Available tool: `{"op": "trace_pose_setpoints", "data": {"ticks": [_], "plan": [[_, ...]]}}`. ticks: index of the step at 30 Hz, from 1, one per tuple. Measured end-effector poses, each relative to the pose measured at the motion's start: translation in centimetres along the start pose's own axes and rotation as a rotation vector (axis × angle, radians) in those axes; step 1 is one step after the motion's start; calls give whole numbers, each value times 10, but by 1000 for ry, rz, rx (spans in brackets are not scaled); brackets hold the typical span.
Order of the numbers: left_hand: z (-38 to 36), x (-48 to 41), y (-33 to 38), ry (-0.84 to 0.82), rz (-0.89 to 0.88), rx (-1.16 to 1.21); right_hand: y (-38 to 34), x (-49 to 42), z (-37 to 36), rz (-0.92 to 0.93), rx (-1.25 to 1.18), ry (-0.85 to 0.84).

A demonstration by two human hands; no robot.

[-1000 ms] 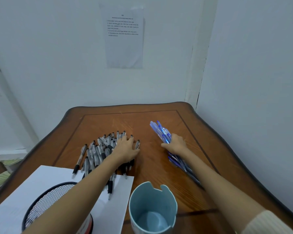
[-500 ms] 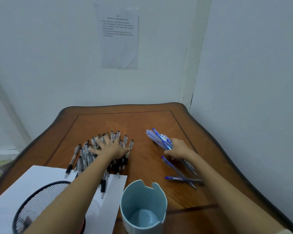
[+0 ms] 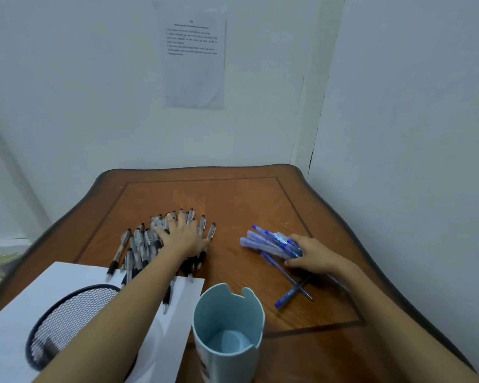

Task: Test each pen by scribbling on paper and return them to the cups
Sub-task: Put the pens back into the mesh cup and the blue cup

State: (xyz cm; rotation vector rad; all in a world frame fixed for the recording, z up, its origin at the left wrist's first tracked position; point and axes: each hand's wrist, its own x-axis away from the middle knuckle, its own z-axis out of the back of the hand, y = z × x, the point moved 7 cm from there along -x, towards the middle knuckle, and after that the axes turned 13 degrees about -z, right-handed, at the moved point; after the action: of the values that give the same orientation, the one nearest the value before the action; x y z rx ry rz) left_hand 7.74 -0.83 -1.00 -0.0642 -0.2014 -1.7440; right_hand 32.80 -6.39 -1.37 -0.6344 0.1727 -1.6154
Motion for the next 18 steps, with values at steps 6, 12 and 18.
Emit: {"op": "trace_pose_setpoints", "data": {"ticks": [6,12,18], "plan": [[-10,13,-16,-8,117,69,3,4,-15,-24,134,-183],[-19,14,-22,42,127,-5,-6,21,-38,-5,391,-175],[-20,17,-22,131,104,-77,-25,12,-44,30,267,95]]}}
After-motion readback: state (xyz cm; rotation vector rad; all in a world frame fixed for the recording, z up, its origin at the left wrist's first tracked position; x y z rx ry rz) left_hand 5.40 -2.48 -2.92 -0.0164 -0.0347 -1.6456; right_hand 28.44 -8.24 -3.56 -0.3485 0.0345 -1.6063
